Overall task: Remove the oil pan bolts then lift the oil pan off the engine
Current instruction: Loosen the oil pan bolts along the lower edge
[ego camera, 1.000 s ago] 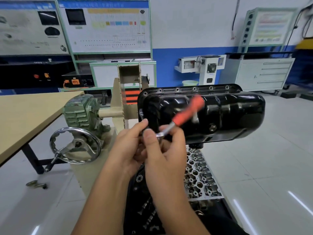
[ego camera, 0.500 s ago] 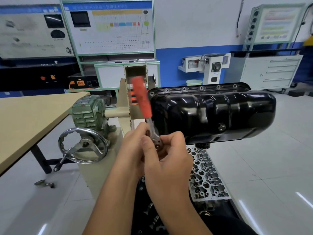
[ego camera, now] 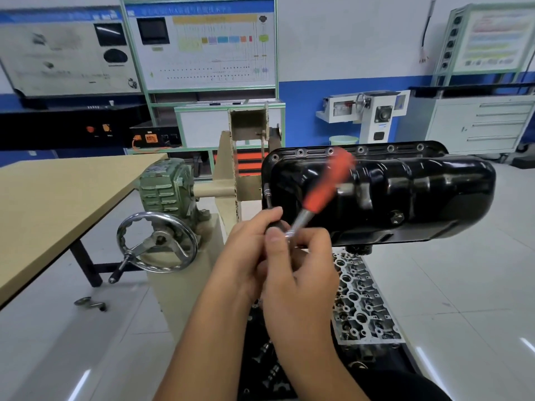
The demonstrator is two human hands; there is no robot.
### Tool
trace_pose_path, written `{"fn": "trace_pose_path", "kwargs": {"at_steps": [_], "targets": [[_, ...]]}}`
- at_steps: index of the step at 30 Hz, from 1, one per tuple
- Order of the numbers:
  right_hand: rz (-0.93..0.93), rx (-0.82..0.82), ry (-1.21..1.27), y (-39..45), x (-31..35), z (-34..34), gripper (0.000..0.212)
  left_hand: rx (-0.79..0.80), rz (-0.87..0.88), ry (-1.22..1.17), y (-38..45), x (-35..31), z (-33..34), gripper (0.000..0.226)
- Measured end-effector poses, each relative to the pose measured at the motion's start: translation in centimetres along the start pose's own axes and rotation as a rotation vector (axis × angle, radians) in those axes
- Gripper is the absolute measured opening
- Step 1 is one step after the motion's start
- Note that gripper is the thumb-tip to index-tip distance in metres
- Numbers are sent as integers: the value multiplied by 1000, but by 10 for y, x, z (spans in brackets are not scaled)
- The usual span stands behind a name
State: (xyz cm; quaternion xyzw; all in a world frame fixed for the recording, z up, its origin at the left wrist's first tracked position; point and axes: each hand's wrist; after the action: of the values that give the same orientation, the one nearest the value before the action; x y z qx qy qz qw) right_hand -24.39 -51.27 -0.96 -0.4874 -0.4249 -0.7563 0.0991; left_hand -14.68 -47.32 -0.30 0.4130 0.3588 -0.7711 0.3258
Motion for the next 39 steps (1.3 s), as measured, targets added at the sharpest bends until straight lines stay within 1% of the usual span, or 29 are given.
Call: {"fn": "trace_pose_path", "kwargs": {"at_steps": [1,2,3,4,6,7,8,10,11,14,15,16,17,18,19,21,22,23,25,27,28,30,31,32,33,35,36,37,39], "targets": [[137,-79,150,-2,0,4,19,-16,-14,12,1,1,2,28],[214,-125,226,-3,0,6,20,-27,-22,13,-1,2,6,32],[181,-117,175,-3,1,4,19,-27,-36,-39,-3,1,9,35],[58,-30,10,0,1,0,19,-16,-43,-98,-5,0,11,38],[-259,250,-418,9,-4,-11,25,25,-43,-154,-9,-2,11,38],[-358,327,-548,13,-5,-15,28,32,-27,-158,-11,-3,9,36],[-391,350,-539,17,-4,-18,29,28,-10,-150,-13,-4,8,35],[-331,277,-358,16,-5,-17,22,1,26,-115,-11,-3,3,38],[-257,210,-227,11,-4,-13,17,-1,18,-103,-10,-3,3,41],[172,-48,322,-3,-3,3,10,-23,-56,-91,-10,-3,10,33],[292,-114,451,-5,-3,6,12,-34,-72,-95,-10,-2,11,30],[338,-154,476,-5,-3,7,12,-39,-89,-107,-10,-2,12,28],[303,-150,415,-4,-4,6,13,-24,-109,-135,-11,-1,13,29],[204,-90,292,-2,-5,2,18,-13,-134,-177,-11,-1,13,30],[61,23,119,2,-5,-3,26,6,-142,-212,-12,-2,11,31],[-223,266,-266,13,-9,-16,33,38,-77,-224,-12,-2,7,29],[-320,338,-400,19,-10,-21,34,40,-40,-204,-13,-3,5,25],[-381,369,-464,24,-11,-25,34,40,-22,-191,-12,-2,3,24],[-452,342,-463,27,-12,-30,34,43,-18,-187,-12,-3,3,24],[-399,220,-352,20,-12,-27,39,57,-15,-162,-11,-2,5,24],[-282,129,-238,15,-12,-22,39,45,-24,-145,-10,-2,6,24],[63,5,165,7,-13,-9,32,-4,-55,-114,-9,-1,10,29],[188,-44,296,6,-12,-5,29,-26,-63,-109,-8,0,12,32],[218,-62,316,7,-10,-6,26,-44,-62,-113,-7,0,14,32],[142,-23,191,10,-9,-9,24,-56,-53,-118,-7,0,16,28],[-221,233,-281,19,-12,-23,25,-68,-8,-123,-6,0,16,22],[-361,330,-433,23,-14,-28,26,-60,11,-118,-6,0,14,24],[-415,368,-453,26,-14,-31,28,-35,18,-116,-7,-1,12,28],[-402,290,-357,25,-15,-33,32,17,41,-103,-8,-1,9,34]]}}
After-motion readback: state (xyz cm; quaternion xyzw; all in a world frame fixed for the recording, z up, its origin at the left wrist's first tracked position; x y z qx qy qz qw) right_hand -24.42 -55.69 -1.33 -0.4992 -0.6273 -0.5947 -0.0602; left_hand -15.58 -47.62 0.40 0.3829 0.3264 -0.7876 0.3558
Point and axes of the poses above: each hand's wrist, its own y-axis towards the middle knuckle, its own z-axis out of the palm, x = y × z, and after that the axes turned 10 degrees about -z, right-handed
